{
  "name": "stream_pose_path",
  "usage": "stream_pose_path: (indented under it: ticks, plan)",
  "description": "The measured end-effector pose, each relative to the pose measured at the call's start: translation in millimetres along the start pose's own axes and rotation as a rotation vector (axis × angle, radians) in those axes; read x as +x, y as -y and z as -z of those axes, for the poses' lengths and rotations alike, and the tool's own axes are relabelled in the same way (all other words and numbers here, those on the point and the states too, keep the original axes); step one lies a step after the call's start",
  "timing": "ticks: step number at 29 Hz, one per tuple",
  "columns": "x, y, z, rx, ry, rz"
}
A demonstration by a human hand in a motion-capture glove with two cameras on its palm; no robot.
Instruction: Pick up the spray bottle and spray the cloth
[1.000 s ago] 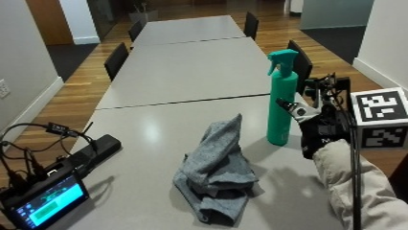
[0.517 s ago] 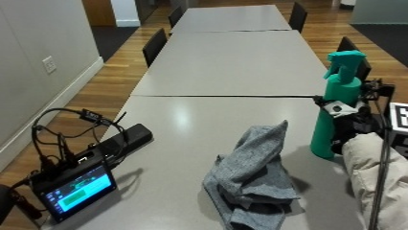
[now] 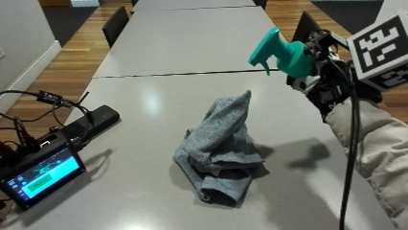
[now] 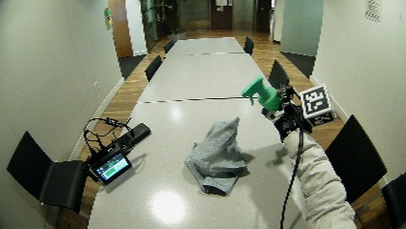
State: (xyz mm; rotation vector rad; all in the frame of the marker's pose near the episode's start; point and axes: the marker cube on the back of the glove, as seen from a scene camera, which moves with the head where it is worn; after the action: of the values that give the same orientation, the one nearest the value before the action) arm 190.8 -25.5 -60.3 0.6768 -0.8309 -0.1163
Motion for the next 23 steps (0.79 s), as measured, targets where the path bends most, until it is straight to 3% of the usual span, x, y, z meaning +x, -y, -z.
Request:
stream_pose_path:
  ticks: [6, 13, 18, 23]
  plan:
    - [-48, 11, -11, -0.063, -0.398, 0.229]
    - [-39, 5, -27, -0.101, -0.598, 0.231]
    - [-34, 0, -27, -0.113, -0.490, 0.175]
    - [-46, -13, -22, -0.107, -0.042, 0.014]
